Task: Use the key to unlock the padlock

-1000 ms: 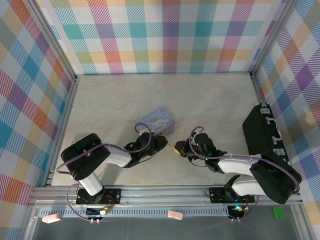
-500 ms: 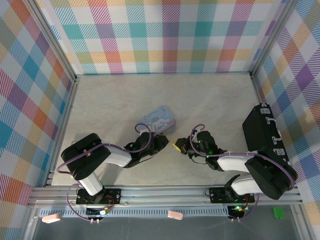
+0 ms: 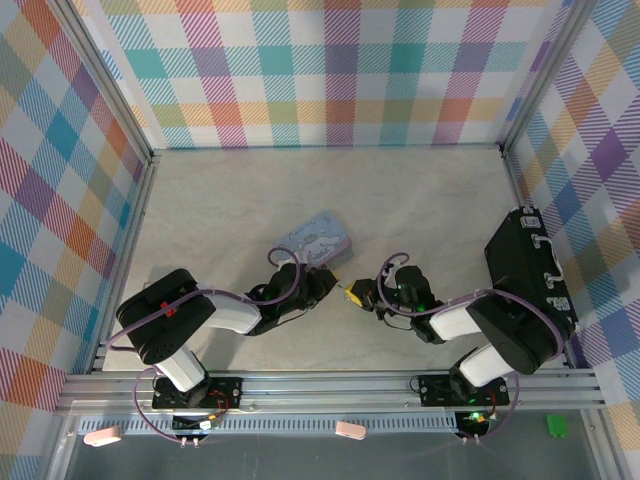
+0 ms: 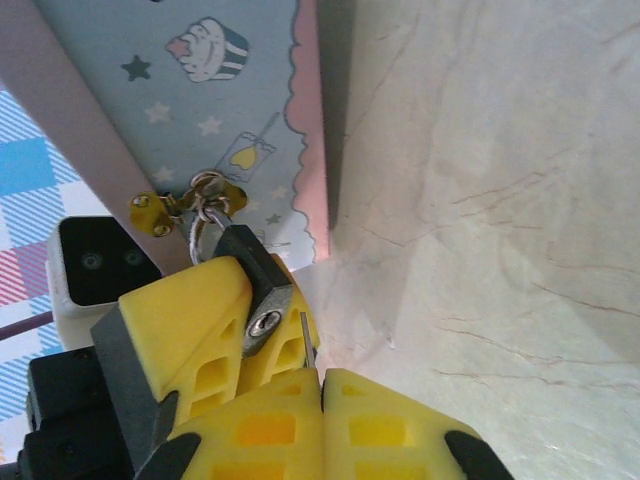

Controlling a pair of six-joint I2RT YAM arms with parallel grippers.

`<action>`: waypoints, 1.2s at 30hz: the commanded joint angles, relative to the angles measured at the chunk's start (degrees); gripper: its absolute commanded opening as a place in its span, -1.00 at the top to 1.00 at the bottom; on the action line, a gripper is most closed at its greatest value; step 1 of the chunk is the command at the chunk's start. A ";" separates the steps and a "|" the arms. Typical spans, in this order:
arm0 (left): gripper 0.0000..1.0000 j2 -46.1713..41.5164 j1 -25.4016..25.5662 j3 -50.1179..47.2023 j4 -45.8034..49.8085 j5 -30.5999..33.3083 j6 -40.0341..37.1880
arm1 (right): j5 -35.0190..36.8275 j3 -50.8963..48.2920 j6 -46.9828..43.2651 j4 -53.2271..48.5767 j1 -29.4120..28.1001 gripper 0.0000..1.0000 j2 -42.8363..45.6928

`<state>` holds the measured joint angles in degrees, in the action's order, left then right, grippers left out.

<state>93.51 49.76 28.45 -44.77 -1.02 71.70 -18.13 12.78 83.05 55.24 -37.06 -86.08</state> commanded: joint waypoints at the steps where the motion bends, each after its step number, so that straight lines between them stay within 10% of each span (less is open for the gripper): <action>1: 0.94 -2.11 0.28 1.20 -1.75 -0.50 2.93 | -1.03 -1.34 2.03 8.98 0.23 1.00 -1.67; 19: 0.95 0.53 0.25 -0.67 -9.19 -0.47 8.10 | 1.02 -3.53 5.99 20.49 -0.71 1.00 -7.05; 36: 0.95 1.14 0.28 -0.41 -9.98 -0.78 8.98 | 4.29 -3.46 1.36 8.11 -1.35 1.00 5.02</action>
<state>94.45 49.76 28.32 -50.24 -0.89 78.46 -14.79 8.69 86.54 66.43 -37.95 -82.83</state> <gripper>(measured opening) 0.133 0.051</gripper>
